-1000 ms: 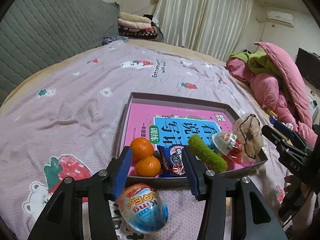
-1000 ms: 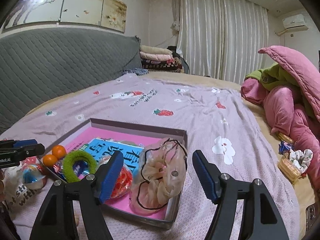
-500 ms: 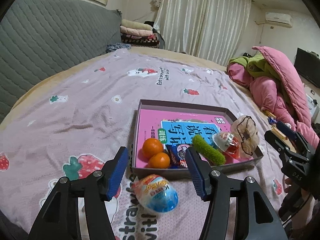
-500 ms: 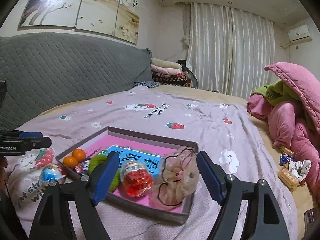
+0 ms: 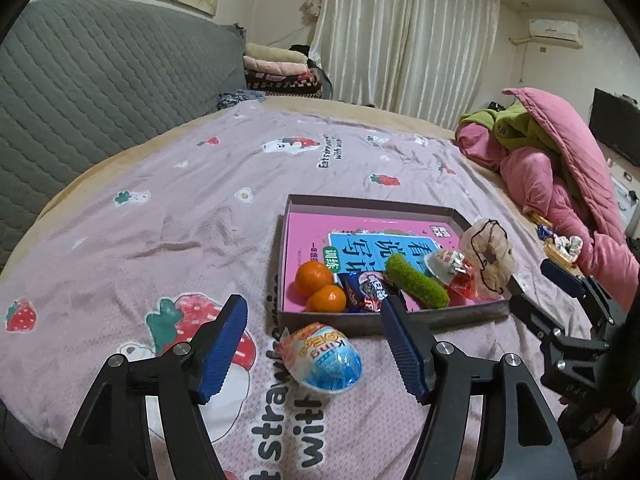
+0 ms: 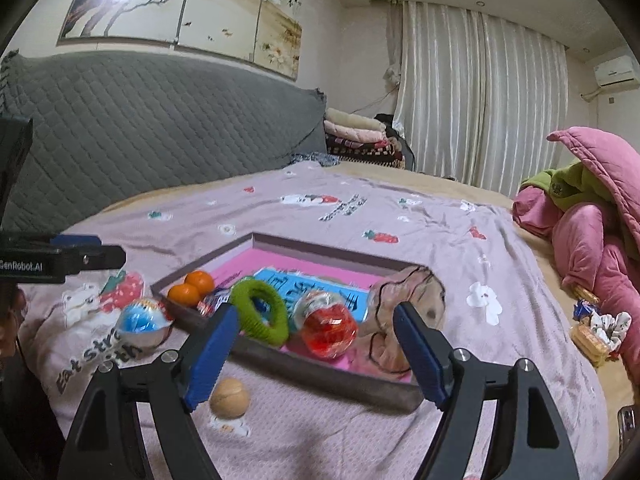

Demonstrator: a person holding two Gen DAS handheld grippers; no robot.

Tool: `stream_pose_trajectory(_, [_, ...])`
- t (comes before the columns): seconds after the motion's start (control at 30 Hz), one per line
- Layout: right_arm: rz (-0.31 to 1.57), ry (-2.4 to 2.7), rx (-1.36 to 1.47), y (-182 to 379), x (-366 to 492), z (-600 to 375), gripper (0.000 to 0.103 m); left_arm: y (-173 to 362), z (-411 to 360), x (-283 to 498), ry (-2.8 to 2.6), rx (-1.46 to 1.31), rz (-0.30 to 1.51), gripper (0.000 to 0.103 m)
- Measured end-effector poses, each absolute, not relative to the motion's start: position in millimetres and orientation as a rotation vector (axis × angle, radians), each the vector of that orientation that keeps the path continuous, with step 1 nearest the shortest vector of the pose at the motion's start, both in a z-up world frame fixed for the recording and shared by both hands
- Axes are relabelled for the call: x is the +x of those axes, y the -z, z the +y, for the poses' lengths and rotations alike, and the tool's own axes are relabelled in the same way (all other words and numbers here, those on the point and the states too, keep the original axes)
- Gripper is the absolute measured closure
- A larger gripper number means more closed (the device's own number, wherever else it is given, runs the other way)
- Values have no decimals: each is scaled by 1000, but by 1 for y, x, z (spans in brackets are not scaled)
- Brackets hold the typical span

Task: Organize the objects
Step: 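Withdraw both open tools back from the grey box, then close left tool on the blue Kinder egg while right tool closes on the walnut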

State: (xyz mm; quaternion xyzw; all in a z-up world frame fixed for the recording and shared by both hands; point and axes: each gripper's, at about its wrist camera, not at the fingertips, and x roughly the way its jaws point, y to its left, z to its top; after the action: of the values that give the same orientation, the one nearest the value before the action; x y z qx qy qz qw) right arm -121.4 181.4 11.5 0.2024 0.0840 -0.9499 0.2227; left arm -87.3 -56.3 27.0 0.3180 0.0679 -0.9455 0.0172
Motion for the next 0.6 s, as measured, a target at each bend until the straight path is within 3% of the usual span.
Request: stream_pose_trajectory(0.6, [349,2502,709,19,-105,148,24,7,-50,-83,2920,1129,153,32])
